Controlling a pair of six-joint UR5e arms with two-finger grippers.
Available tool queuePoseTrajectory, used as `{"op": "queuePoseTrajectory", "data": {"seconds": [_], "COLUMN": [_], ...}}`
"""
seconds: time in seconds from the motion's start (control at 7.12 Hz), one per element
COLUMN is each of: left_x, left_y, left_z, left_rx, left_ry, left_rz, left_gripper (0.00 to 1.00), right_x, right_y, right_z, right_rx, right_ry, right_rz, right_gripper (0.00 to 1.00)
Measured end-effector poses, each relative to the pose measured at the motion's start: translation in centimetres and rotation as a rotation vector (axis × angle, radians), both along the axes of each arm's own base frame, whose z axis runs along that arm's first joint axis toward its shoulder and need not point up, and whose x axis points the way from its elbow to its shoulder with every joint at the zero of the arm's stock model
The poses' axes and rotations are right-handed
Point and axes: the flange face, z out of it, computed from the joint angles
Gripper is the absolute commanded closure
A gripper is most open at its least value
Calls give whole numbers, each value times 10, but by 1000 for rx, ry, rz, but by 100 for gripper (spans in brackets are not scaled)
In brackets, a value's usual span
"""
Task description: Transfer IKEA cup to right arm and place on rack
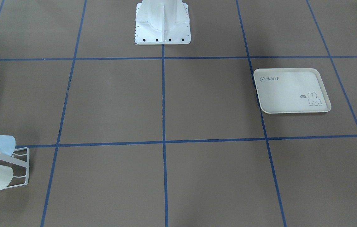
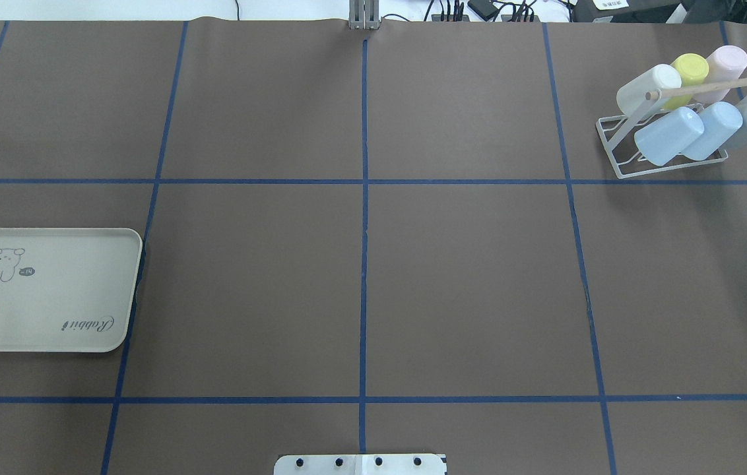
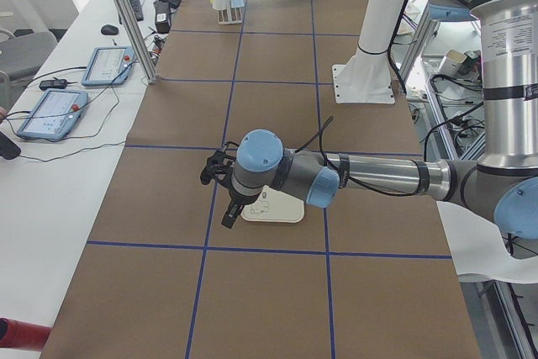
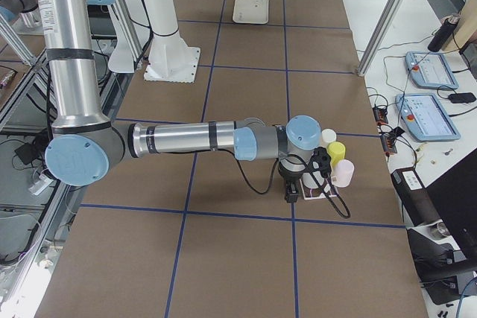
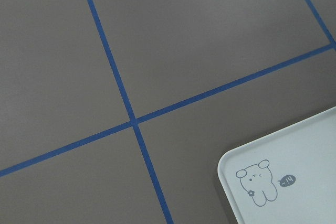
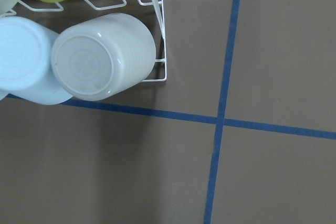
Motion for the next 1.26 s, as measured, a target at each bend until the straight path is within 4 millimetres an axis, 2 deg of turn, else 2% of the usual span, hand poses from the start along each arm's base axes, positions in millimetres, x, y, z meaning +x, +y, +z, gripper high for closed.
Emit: {"op": "queuePoseTrajectory", "data": {"seconds": [0.7, 1.26], "left_x": [0, 0], "left_y": [0, 0], "left_z": [5, -8], "left_rx": [-10, 52], "left_ry": [1, -2], "left_rz": [0, 2], "left_gripper": [1, 1], "right_x": [0, 0], "right_y": [1, 1], "right_z": [0, -3], "right_rx": [2, 7], "right_ry": [1, 1], "right_rz": [1, 2], "right_gripper": [0, 0]}}
